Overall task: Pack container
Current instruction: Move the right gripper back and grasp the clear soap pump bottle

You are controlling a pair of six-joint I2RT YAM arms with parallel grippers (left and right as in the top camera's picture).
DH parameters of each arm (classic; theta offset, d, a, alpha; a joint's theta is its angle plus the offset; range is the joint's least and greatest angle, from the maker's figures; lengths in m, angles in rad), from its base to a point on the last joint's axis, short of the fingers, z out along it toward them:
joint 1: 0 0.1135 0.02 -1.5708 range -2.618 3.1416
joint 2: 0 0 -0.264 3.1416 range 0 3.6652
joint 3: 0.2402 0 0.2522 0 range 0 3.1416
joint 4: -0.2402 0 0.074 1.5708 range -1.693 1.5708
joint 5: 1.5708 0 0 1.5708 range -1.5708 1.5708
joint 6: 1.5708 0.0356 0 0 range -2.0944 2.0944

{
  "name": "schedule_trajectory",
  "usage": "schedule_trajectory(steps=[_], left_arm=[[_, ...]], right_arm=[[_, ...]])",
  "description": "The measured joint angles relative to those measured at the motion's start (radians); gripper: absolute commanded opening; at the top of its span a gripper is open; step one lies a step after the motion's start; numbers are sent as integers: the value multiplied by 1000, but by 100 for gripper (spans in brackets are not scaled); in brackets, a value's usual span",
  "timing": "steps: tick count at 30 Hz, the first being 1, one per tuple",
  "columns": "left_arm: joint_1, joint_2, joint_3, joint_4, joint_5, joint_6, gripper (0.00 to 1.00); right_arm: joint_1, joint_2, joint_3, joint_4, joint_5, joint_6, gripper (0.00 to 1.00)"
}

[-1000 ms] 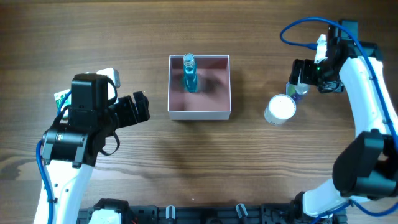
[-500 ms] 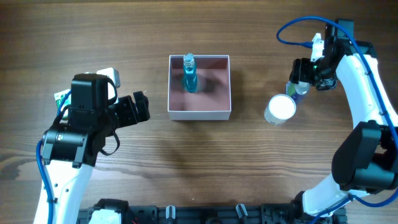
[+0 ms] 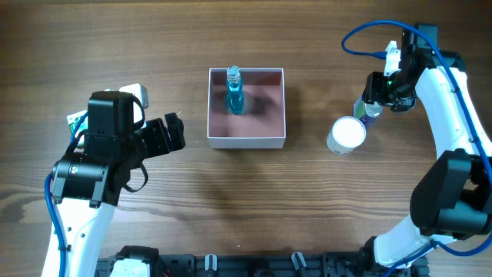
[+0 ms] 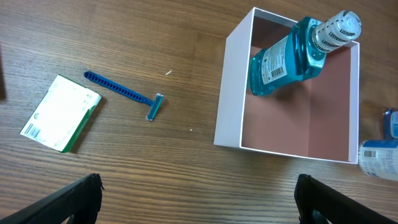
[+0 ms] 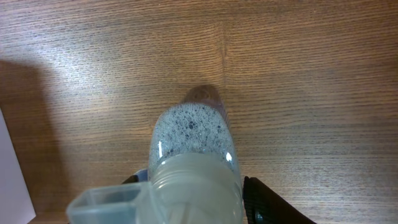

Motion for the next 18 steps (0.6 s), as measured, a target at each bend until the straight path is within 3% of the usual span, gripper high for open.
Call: schedule_trajectory(steps=[7,10,16,18], left_arm=[[0,0,0,0,0,0,100],[0,0,0,0,0,0,100],[0,0,0,0,0,0,100],[0,0,0,0,0,0,100]], right_arm=[[-1,-1,2,7,8,3,43],[-1,-1,3,7,9,4,29],[-1,-1,3,11,8,3,19],[-1,-1,3,11,8,3,9]])
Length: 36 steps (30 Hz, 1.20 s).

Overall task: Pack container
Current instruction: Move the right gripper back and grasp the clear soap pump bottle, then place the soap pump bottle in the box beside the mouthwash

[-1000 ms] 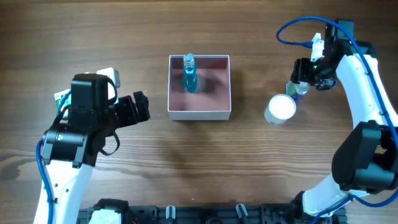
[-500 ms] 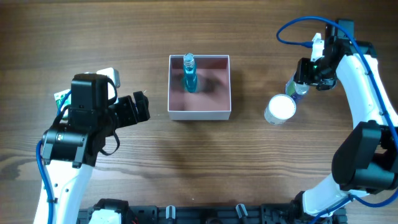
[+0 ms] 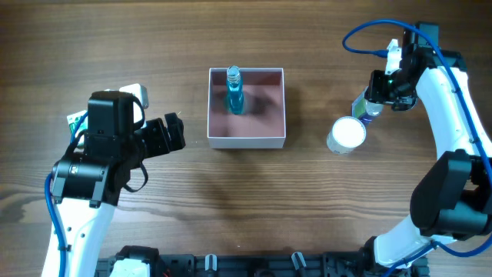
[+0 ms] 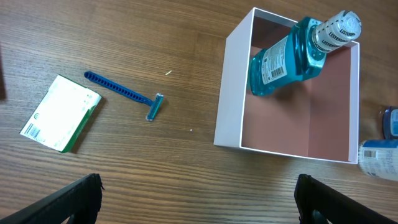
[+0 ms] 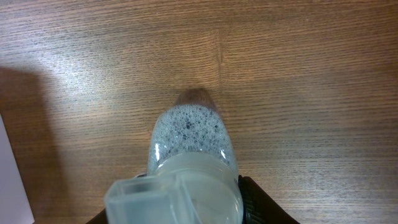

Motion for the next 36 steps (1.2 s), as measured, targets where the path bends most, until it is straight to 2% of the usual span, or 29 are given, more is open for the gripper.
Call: schedule_trajectory(steps=[3,12,16,23,27,36], left_arm=[[0,0,0,0,0,0,100],[0,0,0,1,0,0,100],[0,0,0,2,0,0,100],[0,0,0,4,0,0,100],[0,0,0,4,0,0,100],[0,0,0,4,0,0,100]], right_arm=[[0,0,0,0,0,0,4],[3,-16,0,-16,0,16,4],[36,-100,1,-14,6,35,4],[236,-399,45,64,97,92,4],[370,-484,63,95,116,157,4],[619,-359,64,195,203,294,4]])
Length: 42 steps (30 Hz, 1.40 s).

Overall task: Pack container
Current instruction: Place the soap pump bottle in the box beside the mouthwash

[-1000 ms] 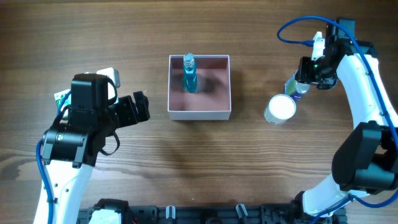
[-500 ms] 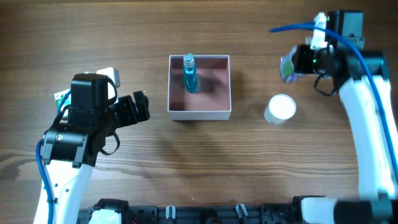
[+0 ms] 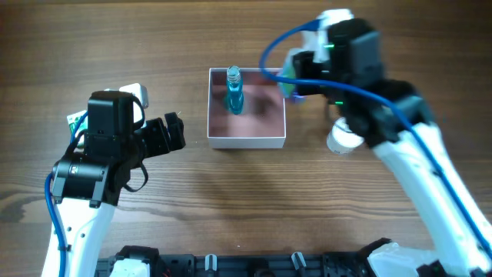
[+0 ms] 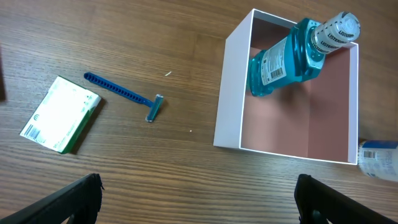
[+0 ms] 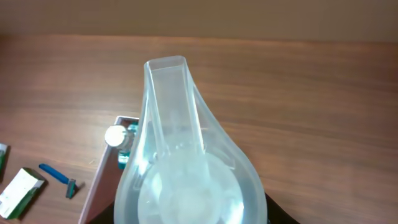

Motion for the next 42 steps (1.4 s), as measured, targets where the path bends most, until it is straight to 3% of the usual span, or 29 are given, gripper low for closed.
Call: schedule_trajectory(steps=[5,23,35,37,39,42], left_arm=[[0,0,0,0,0,0,100],[0,0,0,0,0,0,100],[0,0,0,0,0,0,100],[0,0,0,0,0,0,100],[0,0,0,0,0,0,100],[0,0,0,0,0,0,100]], right_arm=[[77,104,0,29,61,73,4],[81,339,0,82,110,262,4],[81,439,0,156,134,291,5],[81,452,0,156,135,291,13],[81,463,0,156,135,291,29],[81,474,0,156,135,291,45]])
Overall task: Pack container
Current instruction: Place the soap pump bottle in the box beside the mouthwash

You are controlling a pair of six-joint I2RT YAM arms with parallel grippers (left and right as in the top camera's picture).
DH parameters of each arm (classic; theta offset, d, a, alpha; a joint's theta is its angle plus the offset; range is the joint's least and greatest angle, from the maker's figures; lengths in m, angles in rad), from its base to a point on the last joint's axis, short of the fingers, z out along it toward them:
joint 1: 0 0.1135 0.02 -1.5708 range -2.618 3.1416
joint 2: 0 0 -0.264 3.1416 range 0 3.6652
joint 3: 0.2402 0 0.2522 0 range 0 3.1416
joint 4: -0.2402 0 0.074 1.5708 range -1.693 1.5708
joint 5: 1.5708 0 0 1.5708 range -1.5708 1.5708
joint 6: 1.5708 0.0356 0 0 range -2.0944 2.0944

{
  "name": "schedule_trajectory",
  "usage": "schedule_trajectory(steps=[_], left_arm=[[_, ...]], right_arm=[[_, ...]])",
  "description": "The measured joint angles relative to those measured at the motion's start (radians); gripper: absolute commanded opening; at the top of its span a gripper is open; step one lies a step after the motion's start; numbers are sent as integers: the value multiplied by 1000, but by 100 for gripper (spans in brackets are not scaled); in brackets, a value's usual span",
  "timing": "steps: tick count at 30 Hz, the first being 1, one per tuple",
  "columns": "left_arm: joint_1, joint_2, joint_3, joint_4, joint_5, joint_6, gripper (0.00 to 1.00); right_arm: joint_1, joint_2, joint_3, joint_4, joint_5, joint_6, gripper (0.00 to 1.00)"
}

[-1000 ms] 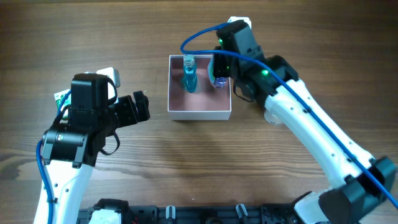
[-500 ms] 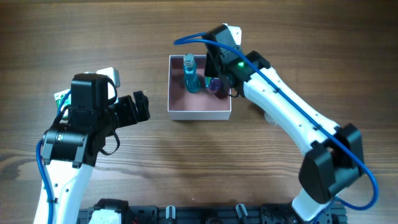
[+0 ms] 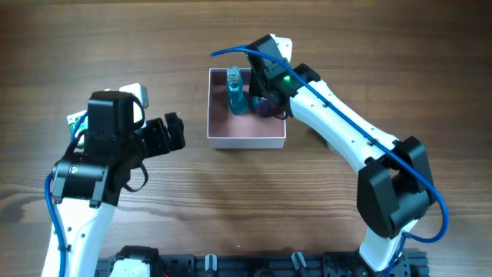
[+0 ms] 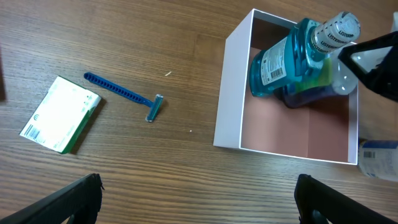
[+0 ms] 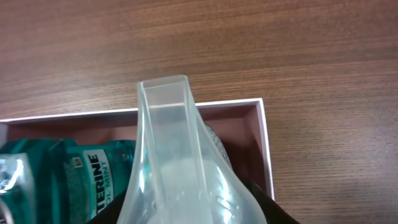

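Observation:
The white box [image 3: 246, 141] with a pink floor holds an upright blue mouthwash bottle [image 3: 234, 92]. My right gripper [image 3: 267, 98] is inside the box, just right of the mouthwash, shut on a clear pump bottle [image 5: 180, 162] whose nozzle fills the right wrist view. In the left wrist view that pump bottle [image 4: 317, 84] rests against the mouthwash [image 4: 283, 59]. My left gripper [image 3: 174, 132] hangs open left of the box, empty, its fingertips [image 4: 81, 199] at the frame's bottom edge.
A blue razor [image 4: 124, 93] and a green-and-white carton [image 4: 60, 113] lie on the wood left of the box. A labelled white container [image 4: 376, 163] shows at the right edge, beyond the box. The right arm [image 3: 346, 142] stretches across the table's right half.
My right gripper, which held the pump bottle up by the box's far right corner, is now down inside the box with the bottle beside the mouthwash. The left arm is unchanged.
My right gripper was around the pump bottle standing at the far right by the white container, and stayed there at the second moment. Then it had the bottle in the air near the box. Now the bottle is inside the box, still gripped.

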Motion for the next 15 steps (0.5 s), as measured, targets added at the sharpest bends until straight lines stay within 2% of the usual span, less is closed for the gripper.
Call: schedule_trajectory(steps=[3,7,15], left_arm=[[0,0,0,0,0,0,100],[0,0,0,0,0,0,100],[0,0,0,0,0,0,100]], right_arm=[[0,0,0,5,1,-3,66],[0,0,0,19,0,-14,79],[0,0,0,18,0,-37,84]])
